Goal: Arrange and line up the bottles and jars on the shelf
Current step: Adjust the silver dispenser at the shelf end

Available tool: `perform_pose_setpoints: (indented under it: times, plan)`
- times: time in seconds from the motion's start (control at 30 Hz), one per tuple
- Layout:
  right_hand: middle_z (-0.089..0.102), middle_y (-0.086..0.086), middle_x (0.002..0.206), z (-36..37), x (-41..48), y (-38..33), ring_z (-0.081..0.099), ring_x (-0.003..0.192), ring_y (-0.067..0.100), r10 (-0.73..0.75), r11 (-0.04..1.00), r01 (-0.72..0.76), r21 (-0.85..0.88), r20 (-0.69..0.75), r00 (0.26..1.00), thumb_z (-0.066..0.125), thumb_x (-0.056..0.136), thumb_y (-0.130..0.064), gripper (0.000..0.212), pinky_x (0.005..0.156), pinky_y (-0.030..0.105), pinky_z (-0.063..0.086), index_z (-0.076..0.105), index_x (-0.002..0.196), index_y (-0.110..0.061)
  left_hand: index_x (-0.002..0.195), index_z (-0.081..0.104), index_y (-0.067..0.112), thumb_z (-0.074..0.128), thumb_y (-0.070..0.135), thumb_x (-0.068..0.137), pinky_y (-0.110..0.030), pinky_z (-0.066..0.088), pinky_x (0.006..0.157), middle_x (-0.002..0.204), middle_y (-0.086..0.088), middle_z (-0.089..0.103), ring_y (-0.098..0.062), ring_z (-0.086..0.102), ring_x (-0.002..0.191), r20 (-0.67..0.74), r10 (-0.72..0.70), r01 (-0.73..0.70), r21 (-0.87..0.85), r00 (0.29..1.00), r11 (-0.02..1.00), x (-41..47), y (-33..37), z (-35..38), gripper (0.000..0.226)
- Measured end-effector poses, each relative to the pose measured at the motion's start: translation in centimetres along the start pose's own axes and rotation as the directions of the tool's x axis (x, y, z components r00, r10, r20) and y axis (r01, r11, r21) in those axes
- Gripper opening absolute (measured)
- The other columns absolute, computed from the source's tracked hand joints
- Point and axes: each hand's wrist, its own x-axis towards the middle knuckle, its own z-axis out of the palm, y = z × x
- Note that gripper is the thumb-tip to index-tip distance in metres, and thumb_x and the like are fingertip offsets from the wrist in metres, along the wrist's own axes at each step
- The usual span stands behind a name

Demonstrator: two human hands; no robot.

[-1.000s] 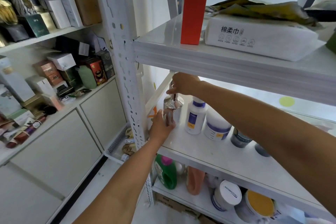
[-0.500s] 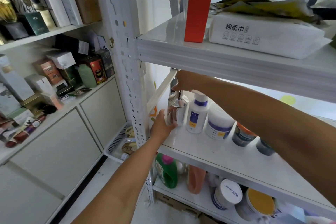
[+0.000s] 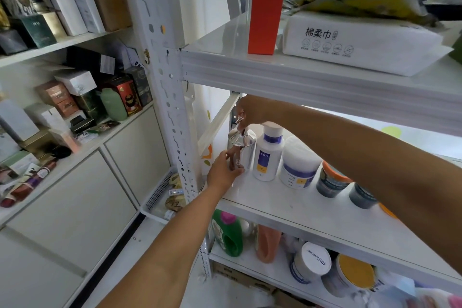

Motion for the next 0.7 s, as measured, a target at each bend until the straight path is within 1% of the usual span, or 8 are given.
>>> perform_pose_setpoints:
  times: [0.07,0.13,0.2,0.3,0.43,0.5,0.63,0.7]
  plan:
    - [0.039,-0.008,0.069,0.0,-0.2,-0.2,0.042,0.072,0.012,0.001,0.999,-0.003,-0.045,-0.042,0.999,0.072,0.082,-0.023,0.036,0.052,0.009,0.029,0.041,0.063,-0.018,0.131,0.045,0.018,0.072,0.03,0.081,-0.039,0.047,0.097,0.129,-0.003,0.058,-0.026,0.057,0.118,-0.004,0.002,-0.002,-0.012,1.0,1.0,0.1,0.1,0.1,0.057]
    - [0.049,0.001,0.079,0.2,-0.1,-0.2,0.044,0.081,0.016,-0.005,0.998,0.001,-0.07,-0.061,0.998,0.069,0.084,-0.028,0.024,0.056,0.017,0.029,0.057,0.08,-0.007,0.129,0.044,0.018,0.072,0.029,0.082,-0.039,0.047,0.096,0.128,-0.003,0.059,-0.026,0.058,0.117,-0.008,-0.007,0.007,-0.026,1.0,1.0,0.2,0.1,0.1,0.056]
    - [0.05,0.006,0.087,0.2,-0.4,-0.6,0.044,0.081,0.017,-0.026,0.994,0.019,-0.112,-0.061,0.998,0.067,0.086,-0.032,0.031,0.058,0.022,0.03,0.061,0.095,-0.003,0.128,0.044,0.017,0.07,0.027,0.082,-0.041,0.046,0.098,0.128,-0.004,0.059,-0.027,0.057,0.118,-0.01,-0.017,0.017,-0.033,1.0,0.999,0.3,0.1,0.2,0.054]
    - [0.052,0.007,0.092,0.2,-0.6,-0.7,0.043,0.082,0.016,-0.029,0.989,0.013,-0.149,-0.101,0.995,0.062,0.089,-0.037,0.032,0.072,0.024,0.031,0.059,0.097,-0.006,0.128,0.044,0.017,0.069,0.027,0.084,-0.042,0.046,0.099,0.129,-0.005,0.058,-0.027,0.057,0.118,-0.021,-0.007,0.006,-0.039,1.0,0.999,0.3,0.1,0.3,0.052]
    - [0.062,0.01,0.116,0.2,-1.1,-1.0,0.052,0.091,0.021,-0.016,0.981,-0.008,-0.194,-0.119,0.993,0.055,0.092,-0.042,0.048,0.084,0.029,0.041,0.058,0.117,-0.002,0.129,0.045,0.018,0.068,0.025,0.084,-0.039,0.046,0.097,0.13,-0.004,0.058,-0.026,0.057,0.117,-0.02,0.001,-0.002,-0.05,1.0,0.999,0.1,0.1,0.4,0.051]
    - [0.062,0.008,0.118,0.3,-1.2,-0.9,0.058,0.103,0.023,-0.02,0.972,-0.008,-0.233,-0.121,0.992,0.053,0.092,-0.046,0.05,0.083,0.028,0.04,0.058,0.119,-0.005,0.13,0.045,0.017,0.068,0.023,0.084,-0.037,0.047,0.095,0.128,-0.004,0.058,-0.025,0.057,0.116,-0.032,0.011,-0.012,-0.04,0.999,0.999,0.2,-0.1,0.5,0.051]
    - [0.062,0.004,0.119,0.9,-1.5,0.0,0.058,0.109,0.024,0.003,0.971,-0.032,-0.239,-0.117,0.993,0.05,0.087,-0.059,0.057,0.086,0.034,0.044,0.056,0.122,-0.014,0.131,0.044,0.021,0.068,0.03,0.081,-0.034,0.052,0.089,0.124,-0.006,0.058,-0.026,0.059,0.111,-0.056,0.011,-0.008,0.044,0.998,0.999,0.5,-0.6,0.7,0.056]
    - [0.059,0.003,0.125,1.3,-2.1,0.6,0.056,0.114,0.024,0.003,0.98,-0.029,-0.196,-0.134,0.991,0.052,0.083,-0.064,0.065,0.09,0.037,0.044,0.05,0.128,-0.016,0.14,0.034,0.022,0.067,0.037,0.079,-0.043,0.054,0.09,0.13,-0.006,0.053,-0.028,0.057,0.116,-0.059,0.006,0.002,0.132,0.998,0.991,0.3,-0.7,0.7,0.071]
